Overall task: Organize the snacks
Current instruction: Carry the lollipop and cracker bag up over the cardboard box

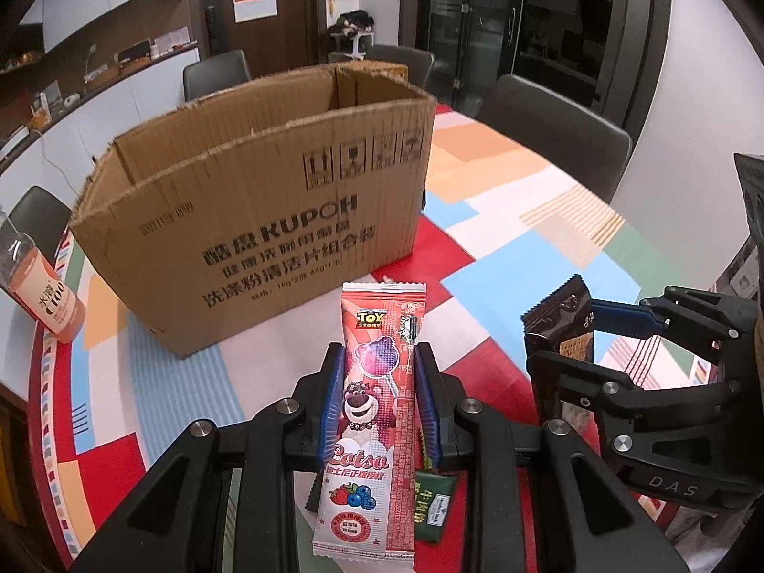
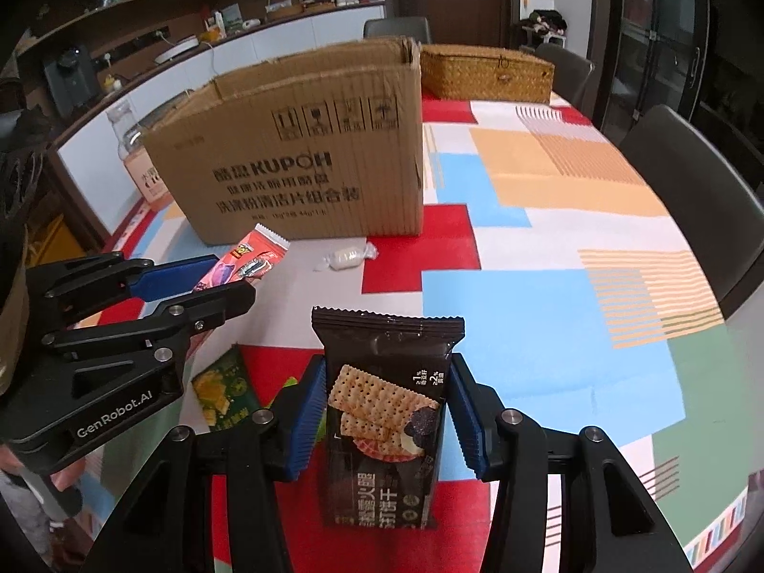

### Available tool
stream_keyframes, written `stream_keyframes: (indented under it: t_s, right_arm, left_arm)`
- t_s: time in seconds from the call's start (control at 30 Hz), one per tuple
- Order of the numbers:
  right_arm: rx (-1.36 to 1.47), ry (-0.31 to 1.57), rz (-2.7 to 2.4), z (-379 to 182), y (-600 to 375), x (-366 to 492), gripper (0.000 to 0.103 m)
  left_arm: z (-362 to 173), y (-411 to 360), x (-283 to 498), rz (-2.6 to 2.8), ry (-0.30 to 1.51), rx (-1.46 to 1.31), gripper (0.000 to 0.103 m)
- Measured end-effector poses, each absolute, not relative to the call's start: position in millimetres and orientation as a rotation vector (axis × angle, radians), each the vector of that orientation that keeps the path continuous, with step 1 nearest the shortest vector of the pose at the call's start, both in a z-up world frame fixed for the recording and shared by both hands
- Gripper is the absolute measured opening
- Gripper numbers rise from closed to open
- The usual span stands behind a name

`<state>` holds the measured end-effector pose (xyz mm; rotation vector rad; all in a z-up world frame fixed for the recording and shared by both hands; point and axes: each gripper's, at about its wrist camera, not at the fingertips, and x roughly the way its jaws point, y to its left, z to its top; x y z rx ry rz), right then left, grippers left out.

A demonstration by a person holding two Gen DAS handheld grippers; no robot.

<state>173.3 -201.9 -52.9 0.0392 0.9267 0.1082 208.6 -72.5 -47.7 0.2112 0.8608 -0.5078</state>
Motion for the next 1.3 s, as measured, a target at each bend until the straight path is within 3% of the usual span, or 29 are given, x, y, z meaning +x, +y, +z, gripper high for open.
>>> stream_keyframes:
  t_s: [0.67,1.3]
  right_arm:
    - [0.037,0.77,0.135,4.2,-202.7,179.5,0.05]
    - [0.001,0.618,0.223,77.4,-170.4,250.8,0.05]
  left_arm:
    - [17.0,-62.6,208.7,-0.483,0.703,0.155,0.029]
    - [79.2,-20.0,256.9,-0.357,0.59,0.111,0.029]
